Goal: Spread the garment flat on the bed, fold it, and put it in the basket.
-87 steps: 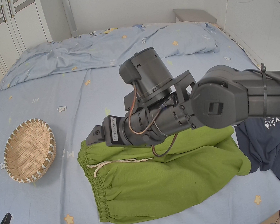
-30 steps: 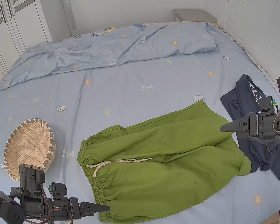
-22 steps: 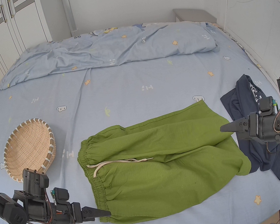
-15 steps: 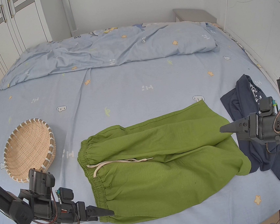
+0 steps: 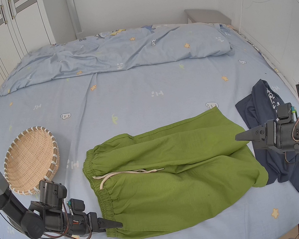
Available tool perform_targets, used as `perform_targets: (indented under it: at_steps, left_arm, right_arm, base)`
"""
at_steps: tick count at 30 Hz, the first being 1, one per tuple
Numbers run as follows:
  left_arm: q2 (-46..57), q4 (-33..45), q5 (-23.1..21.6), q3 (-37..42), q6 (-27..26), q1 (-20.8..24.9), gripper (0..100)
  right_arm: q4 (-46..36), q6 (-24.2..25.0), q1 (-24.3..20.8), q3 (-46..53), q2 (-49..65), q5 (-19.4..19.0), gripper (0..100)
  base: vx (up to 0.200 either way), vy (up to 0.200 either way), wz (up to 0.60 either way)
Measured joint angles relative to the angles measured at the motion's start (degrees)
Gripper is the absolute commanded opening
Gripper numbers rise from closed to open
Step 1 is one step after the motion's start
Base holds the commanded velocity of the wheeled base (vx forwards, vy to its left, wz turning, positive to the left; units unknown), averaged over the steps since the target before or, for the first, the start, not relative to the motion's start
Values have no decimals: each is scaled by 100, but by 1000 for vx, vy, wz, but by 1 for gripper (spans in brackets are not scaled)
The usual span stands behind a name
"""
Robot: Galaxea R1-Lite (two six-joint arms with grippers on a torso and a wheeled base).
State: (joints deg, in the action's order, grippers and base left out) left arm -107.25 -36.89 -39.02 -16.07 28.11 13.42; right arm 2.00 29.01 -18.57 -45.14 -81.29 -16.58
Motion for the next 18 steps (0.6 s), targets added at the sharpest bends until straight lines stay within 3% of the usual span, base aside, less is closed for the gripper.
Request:
perform_targets:
  at_steps: [11, 18]
  left_arm:
    - [-51, 2, -9, -11, 24, -15, 0]
    - [210, 7, -35, 20, 594, -265, 0]
  right_arm:
    - [-1, 5, 10, 5, -13, -4, 100]
    - [-45, 2, 5, 5, -13, -24, 100]
  base:
    - [0, 0, 0]
    - [0, 0, 0]
